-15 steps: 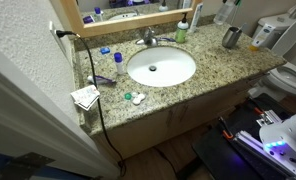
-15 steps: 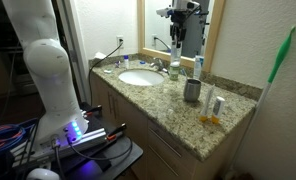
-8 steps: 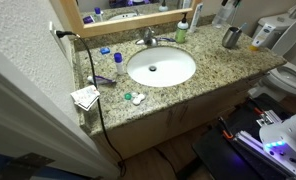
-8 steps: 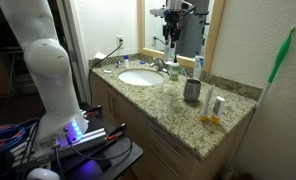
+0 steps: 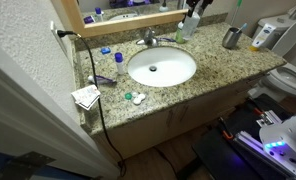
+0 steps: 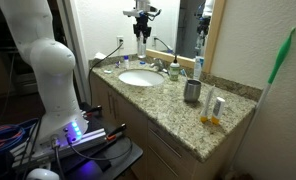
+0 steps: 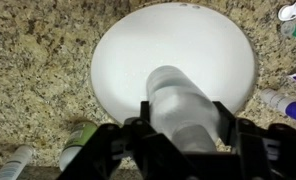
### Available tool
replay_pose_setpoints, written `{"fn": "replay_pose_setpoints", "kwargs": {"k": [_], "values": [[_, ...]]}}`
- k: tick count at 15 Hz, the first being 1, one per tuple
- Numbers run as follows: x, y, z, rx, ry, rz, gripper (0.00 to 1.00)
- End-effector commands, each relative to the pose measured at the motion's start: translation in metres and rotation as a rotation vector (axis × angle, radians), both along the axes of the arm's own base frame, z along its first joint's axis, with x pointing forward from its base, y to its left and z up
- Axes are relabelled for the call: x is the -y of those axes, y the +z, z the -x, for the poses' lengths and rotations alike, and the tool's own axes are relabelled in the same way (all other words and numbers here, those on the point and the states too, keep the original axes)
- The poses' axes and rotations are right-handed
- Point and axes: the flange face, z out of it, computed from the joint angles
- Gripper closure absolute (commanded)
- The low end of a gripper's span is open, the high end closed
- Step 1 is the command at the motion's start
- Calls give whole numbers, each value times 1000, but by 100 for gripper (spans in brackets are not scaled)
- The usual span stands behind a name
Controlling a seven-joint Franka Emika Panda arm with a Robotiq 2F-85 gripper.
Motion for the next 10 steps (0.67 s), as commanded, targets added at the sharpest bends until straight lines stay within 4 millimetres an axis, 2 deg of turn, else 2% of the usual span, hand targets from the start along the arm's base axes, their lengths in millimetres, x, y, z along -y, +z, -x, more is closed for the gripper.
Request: {"fn": "replay_pose_setpoints", "kwargs": {"k": [1,2,3,5,10], "values": [[3,-1,-1,-3,-6,0,38],[13,-2,-3,-6,-19,0,63],[8,-7,-7,-25,23,-10,63],[-40,-9,-5,-18,168,-36,63],[-183,4,48,-4,452,-49,63]]}}
